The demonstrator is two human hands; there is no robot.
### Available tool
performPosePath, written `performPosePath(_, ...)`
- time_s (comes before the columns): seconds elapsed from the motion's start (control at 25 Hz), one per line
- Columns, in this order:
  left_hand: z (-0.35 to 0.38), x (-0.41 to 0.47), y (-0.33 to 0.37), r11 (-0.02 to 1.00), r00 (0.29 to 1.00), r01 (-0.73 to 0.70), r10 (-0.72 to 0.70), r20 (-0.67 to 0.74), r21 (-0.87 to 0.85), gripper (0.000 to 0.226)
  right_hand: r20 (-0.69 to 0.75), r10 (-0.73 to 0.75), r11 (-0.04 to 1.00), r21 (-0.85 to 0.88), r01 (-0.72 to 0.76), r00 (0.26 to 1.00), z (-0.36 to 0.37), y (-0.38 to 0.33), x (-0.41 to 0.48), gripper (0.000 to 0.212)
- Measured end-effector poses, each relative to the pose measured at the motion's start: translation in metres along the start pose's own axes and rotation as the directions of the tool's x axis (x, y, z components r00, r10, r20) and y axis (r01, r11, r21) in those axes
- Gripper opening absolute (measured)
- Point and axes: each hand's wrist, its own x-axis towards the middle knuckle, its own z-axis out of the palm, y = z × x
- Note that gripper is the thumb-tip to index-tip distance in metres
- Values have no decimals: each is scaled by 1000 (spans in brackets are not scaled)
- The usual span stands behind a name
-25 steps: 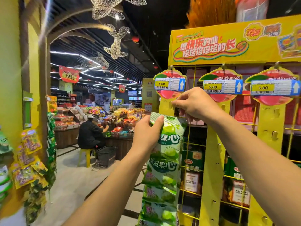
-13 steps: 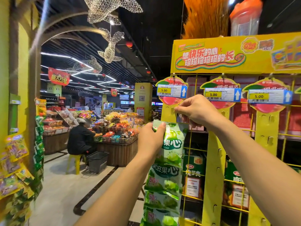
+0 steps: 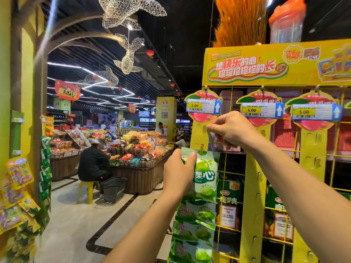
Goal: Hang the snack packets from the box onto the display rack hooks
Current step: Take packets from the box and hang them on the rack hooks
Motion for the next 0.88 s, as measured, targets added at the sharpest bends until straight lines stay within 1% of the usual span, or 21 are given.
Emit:
performPosePath(0.08,-3,-3,0,993,999,-44,44,-2,112,36,-8,1,1000,-23,-1,1000,1,0,-1,20)
performPosePath(0.2,-9,-8,-1,961,999,-51,52,4,272,45,-35,-2,999,-54,0,999,2,-3,-3,19)
performPosePath(0.32,-17,-18,-2,949,998,-65,62,21,309,50,-105,12,997,-68,-19,994,8,-3,-5,20)
performPosePath(0.4,-24,-26,-4,933,996,-85,69,59,351,47,-169,8,997,-70,-20,986,16,1,-8,19)
performPosePath(0.44,-29,-30,-5,928,994,-89,60,89,362,45,-191,-13,993,-119,-11,981,21,2,-13,20)
performPosePath(0.52,-39,-37,-8,918,990,-85,32,139,388,47,-215,-35,972,-232,-16,976,27,1,-31,29)
performPosePath(0.6,-49,-44,-12,898,986,-81,8,167,433,51,-206,-39,952,-305,-26,978,32,2,-52,40)
performPosePath(0.76,-57,-63,-18,830,968,-87,-61,245,550,65,-105,-52,907,-421,3,993,35,13,-96,49)
performPosePath(0.88,-54,-87,-12,785,954,-115,-83,288,609,64,-39,-5,868,-497,-15,999,27,28,-132,54)
